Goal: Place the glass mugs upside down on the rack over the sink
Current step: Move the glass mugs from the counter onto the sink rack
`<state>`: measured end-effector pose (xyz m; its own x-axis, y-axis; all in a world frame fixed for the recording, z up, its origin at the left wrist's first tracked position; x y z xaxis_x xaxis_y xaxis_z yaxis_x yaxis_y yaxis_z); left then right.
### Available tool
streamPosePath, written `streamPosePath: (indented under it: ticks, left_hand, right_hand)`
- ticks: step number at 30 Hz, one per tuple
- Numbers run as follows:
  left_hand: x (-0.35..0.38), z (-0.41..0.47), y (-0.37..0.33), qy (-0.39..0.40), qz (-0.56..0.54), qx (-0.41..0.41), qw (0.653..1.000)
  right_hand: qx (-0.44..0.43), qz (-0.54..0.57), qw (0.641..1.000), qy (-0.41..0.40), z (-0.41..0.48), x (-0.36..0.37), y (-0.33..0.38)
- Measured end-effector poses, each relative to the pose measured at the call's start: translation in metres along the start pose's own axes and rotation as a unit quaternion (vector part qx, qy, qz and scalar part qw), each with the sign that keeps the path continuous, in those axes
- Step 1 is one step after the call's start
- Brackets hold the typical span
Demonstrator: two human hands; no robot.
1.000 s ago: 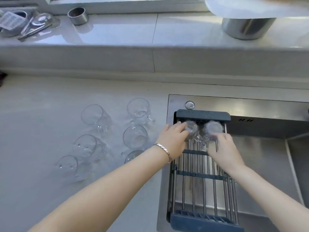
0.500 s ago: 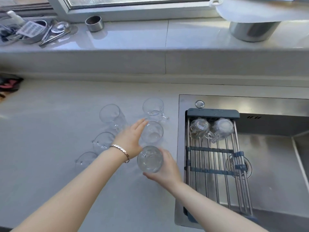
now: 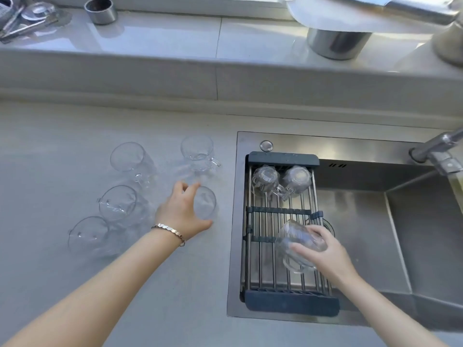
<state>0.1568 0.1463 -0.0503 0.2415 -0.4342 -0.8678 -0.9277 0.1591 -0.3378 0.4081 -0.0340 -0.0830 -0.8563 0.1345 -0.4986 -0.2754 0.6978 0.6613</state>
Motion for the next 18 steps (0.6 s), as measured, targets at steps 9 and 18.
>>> streamPosePath:
  ticks: [9, 18]
  left_hand:
    - [0.007, -0.047, -0.014, -0.017, -0.084, 0.012, 0.996]
    - [0.006, -0.064, -0.003, -0.019, -0.062, 0.009, 0.998]
  right_hand:
    - [-0.004, -0.270, 0.963, -0.018, 0.083, 0.046, 0.041]
    - [-0.044, -0.058, 0.996, -0.044, 0.081, 0.070, 0.049]
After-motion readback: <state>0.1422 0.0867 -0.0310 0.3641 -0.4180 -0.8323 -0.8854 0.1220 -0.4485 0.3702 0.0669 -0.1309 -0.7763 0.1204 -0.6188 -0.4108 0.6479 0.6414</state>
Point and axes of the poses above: each hand's wrist, its own z-axis towards the middle knuckle, its own x-axis out of the palm, y = z × x, the point moved 7 cm from there along z, towards the middle knuckle, and after that the axes turned 2 degrees about -y, right-handed, at the moved point
